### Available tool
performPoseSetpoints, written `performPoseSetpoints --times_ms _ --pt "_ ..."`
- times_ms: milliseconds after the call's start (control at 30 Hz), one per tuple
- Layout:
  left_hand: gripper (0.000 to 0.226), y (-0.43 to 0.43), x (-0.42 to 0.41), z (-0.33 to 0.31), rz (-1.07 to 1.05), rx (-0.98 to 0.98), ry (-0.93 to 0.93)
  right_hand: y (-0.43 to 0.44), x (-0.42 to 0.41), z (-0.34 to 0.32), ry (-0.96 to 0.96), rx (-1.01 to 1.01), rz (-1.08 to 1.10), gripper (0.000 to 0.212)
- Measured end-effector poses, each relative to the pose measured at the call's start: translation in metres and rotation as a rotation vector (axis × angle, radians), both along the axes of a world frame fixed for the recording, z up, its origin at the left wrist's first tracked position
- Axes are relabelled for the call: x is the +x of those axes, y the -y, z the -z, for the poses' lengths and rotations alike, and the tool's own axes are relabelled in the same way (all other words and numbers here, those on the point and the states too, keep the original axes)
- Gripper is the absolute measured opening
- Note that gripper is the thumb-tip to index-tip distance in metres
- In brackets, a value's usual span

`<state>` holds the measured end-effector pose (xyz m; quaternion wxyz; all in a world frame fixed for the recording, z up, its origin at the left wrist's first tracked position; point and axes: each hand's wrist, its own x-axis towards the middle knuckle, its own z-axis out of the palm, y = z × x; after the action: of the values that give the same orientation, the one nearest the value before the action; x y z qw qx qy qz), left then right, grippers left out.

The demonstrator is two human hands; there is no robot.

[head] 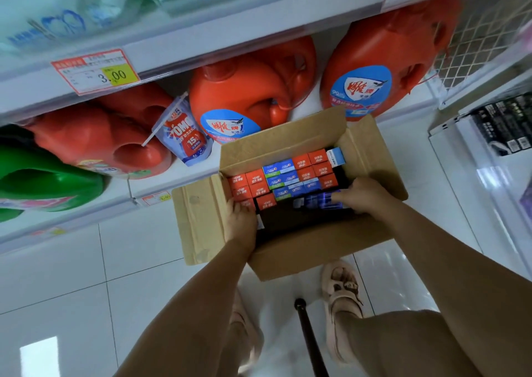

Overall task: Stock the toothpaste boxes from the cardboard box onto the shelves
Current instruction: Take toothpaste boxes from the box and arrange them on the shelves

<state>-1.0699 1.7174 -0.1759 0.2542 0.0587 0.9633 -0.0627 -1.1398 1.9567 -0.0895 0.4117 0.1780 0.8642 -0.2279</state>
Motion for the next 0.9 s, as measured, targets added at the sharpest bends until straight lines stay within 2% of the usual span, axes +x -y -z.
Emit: performPoseSetpoints --times_ms 133,233,300,367,533,667,800,900 --pt "0.036 -0.001 0.0 -0.007 -0.065 0.076 0.007 0.0 0.004 -0.021 -0.093 -0.053 0.003 0.03" --pt "0.054 0.0 -0.002 -0.03 -0.203 0.237 0.027 0.001 0.009 -0.049 -0.253 -0.143 0.056 0.04" --pt "0.054 0.0 -0.006 -0.06 -0.41 0.496 0.022 0.0 0.016 -0.069 -0.387 -0.187 0.095 0.04" --pt "0.042 0.006 -0.01 -0.095 -0.609 0.745 0.005 -0.002 0.028 -0.087 -0.497 -0.218 0.118 0.03" --pt "0.018 0.029 -0.003 -0.19 -0.883 1.249 -0.167 -0.01 0.035 -0.156 -0.633 -0.398 0.218 0.02" --pt "0.017 0.04 0.014 -0.257 -1.037 1.603 -0.23 -0.015 0.045 -0.222 -0.763 -0.478 0.235 0.022" --pt "0.026 0.032 0.034 -0.294 -1.258 1.82 -0.287 -0.027 0.052 -0.282 -0.915 -0.449 0.223 0.045" --pt "0.048 0.015 0.051 -0.322 -1.349 1.959 -0.125 -0.036 0.063 -0.322 -0.904 -0.37 0.125 0.062"
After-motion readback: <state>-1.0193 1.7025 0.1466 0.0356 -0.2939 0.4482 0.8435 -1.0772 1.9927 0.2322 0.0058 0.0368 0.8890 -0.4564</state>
